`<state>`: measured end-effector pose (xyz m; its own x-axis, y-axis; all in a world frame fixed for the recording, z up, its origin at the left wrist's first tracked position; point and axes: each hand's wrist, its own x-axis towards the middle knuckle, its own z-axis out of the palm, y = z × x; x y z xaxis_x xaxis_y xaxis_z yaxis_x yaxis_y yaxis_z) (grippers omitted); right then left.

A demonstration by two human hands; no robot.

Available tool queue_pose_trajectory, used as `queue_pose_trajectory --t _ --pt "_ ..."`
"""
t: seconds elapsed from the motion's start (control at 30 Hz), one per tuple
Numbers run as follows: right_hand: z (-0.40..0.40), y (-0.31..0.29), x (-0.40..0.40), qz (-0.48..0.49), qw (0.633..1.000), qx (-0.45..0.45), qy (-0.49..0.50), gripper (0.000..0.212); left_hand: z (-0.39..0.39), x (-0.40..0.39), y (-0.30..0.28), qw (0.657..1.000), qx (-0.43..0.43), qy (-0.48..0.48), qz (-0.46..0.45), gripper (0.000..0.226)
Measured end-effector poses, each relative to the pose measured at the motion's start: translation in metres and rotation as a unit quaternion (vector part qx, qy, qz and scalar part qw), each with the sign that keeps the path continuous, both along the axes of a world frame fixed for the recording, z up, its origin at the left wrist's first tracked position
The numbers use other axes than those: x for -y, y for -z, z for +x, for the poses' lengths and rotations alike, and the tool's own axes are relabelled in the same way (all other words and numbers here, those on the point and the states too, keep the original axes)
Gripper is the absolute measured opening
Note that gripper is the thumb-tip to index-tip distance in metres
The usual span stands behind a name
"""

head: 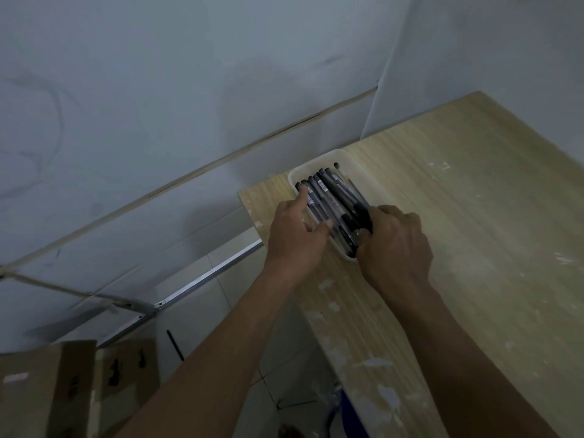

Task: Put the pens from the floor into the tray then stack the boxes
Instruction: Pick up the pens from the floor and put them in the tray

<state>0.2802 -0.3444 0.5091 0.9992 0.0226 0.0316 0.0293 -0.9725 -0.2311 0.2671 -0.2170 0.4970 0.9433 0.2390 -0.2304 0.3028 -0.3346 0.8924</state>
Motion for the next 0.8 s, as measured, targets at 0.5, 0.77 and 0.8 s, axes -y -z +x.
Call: queue_pose_trajectory --t 0.5,0.77,0.8 --pt "-0.004 0.0 0.005 -0.076 0.993 -0.084 0.023 0.029 -0.003 0.0 -0.001 1.0 -0.004 0.015 -0.008 0.072" --pt "-0.025 -0.021 -0.021 0.043 0.997 0.056 0.011 0.048 -0.031 -0.023 0.001 0.989 0.049 -0.104 -0.095 0.049" --pt "-0.032 -0.021 -0.037 0.067 0.995 0.069 -0.009 0.051 -0.04 -0.036 0.006 0.985 0.062 -0.129 -0.091 0.041"
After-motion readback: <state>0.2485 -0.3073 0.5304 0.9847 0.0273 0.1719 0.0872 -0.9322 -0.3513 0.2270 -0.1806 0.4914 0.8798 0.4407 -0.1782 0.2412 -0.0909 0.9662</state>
